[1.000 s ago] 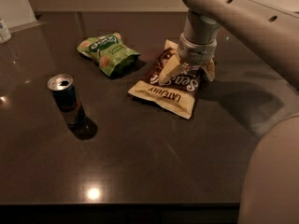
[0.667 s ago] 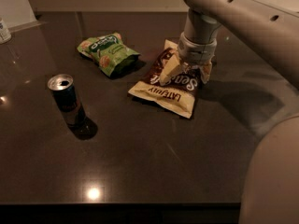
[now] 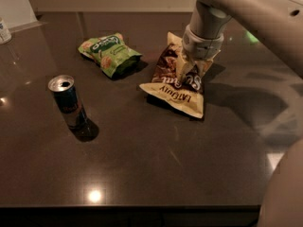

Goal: Pick brown chip bag

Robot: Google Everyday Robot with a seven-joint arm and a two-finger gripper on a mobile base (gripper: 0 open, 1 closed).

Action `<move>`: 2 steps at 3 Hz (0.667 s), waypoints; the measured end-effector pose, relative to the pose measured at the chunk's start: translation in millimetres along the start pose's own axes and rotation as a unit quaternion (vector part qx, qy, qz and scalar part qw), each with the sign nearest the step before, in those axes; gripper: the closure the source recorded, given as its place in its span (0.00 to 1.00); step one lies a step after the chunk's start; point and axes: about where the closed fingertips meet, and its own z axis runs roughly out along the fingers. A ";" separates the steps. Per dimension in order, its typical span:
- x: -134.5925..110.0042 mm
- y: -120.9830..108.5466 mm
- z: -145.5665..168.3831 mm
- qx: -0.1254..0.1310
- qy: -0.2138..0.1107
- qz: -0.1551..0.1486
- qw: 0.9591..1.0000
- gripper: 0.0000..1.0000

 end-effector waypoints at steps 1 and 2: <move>-0.2 -3.7 -16.8 -0.002 -0.022 -0.003 1.000 1.00; -2.8 -5.8 -35.8 -0.002 -0.043 -0.013 0.999 1.00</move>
Offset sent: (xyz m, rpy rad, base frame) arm -0.0021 -0.0145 0.0632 0.0267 -0.1416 0.0396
